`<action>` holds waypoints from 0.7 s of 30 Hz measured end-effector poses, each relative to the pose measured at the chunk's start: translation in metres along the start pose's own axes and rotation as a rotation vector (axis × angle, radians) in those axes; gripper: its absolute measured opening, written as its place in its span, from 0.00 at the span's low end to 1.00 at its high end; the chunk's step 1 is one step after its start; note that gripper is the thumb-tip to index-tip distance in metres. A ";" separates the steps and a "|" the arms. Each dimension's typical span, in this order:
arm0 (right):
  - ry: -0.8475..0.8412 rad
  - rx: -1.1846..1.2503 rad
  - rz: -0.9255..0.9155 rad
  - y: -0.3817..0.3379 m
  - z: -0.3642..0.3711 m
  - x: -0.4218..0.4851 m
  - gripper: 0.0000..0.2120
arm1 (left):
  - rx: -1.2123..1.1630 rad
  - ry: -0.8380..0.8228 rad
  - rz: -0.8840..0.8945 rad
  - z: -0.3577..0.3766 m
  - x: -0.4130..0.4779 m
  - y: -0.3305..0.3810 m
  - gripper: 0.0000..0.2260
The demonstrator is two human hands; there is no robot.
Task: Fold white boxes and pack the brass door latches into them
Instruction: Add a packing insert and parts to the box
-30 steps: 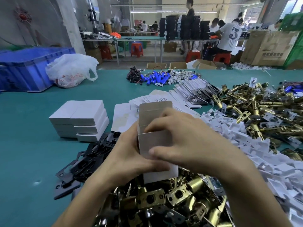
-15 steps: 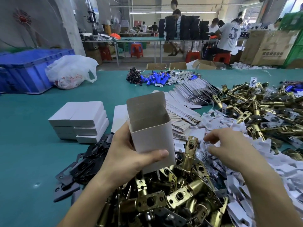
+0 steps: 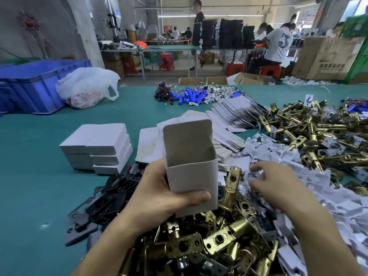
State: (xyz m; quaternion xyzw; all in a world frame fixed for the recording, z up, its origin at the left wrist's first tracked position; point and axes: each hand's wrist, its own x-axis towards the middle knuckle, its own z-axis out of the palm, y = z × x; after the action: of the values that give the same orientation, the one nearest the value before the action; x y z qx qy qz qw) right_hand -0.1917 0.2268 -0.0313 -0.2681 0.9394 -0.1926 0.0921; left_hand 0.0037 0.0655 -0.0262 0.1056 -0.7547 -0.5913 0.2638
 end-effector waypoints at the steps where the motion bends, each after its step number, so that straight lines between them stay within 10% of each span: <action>1: 0.012 -0.001 0.009 0.001 -0.002 0.001 0.11 | -0.004 0.027 0.018 0.000 0.000 0.000 0.18; 21: 0.242 0.557 -0.238 -0.006 -0.048 -0.024 0.03 | 0.054 -0.051 0.046 0.001 0.000 0.001 0.24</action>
State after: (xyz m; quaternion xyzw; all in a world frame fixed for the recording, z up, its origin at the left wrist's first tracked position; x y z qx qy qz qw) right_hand -0.1817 0.2500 0.0165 -0.3158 0.8168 -0.4821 0.0264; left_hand 0.0030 0.0665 -0.0254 0.0800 -0.7791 -0.5671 0.2548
